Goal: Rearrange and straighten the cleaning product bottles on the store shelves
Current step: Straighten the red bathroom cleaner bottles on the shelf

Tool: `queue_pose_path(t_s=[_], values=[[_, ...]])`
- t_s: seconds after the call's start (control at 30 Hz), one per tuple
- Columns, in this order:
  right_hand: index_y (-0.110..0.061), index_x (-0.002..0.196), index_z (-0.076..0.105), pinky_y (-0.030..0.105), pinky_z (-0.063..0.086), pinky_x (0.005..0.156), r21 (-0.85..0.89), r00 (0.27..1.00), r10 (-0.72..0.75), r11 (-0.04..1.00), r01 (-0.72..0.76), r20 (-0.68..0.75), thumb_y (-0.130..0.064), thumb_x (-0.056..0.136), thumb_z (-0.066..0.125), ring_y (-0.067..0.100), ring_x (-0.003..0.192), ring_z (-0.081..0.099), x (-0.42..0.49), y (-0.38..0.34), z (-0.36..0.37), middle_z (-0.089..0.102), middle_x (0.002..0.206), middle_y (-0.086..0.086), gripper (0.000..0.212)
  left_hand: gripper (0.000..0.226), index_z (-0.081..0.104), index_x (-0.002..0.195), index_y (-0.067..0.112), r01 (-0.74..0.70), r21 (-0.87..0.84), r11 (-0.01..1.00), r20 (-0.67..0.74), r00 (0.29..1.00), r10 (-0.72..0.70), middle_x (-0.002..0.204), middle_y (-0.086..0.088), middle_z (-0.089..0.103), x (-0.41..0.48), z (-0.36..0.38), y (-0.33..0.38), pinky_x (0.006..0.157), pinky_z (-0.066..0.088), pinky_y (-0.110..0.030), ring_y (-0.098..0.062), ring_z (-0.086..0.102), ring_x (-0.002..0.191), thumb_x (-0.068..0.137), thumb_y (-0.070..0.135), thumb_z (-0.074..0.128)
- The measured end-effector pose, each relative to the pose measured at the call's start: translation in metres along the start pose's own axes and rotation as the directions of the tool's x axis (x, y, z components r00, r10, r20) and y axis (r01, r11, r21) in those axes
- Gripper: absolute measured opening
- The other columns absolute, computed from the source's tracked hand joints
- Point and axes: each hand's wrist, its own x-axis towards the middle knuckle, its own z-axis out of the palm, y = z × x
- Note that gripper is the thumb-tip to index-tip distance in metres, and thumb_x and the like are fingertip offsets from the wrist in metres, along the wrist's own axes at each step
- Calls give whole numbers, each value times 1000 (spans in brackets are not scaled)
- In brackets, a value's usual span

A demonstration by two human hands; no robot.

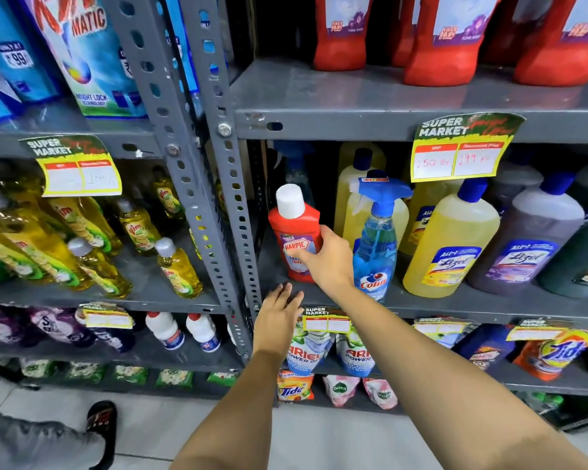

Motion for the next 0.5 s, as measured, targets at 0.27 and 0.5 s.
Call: queue_pose_path(t_s=[0.27,0.5], values=[[-32,99,67,18,48,68,86,966,-208,971,223,-154,-59,63,76,0,78,60,-59,-39,-61,64,78,-24,45,56,30,149,21,-9,113,994,149,989,-8,161,-8,19,-5,-1,1,122,4,-37,-26,15,148,97,8,45],[-35,81,67,22,54,65,247,831,-415,818,519,-370,-42,59,84,-1,68,65,-70,-145,-175,73,78,-19,29,40,67,112,5,-252,-1,968,-367,900,234,116,-19,65,55,-127,39,87,52,-45,-38,60,102,76,-11,57]])
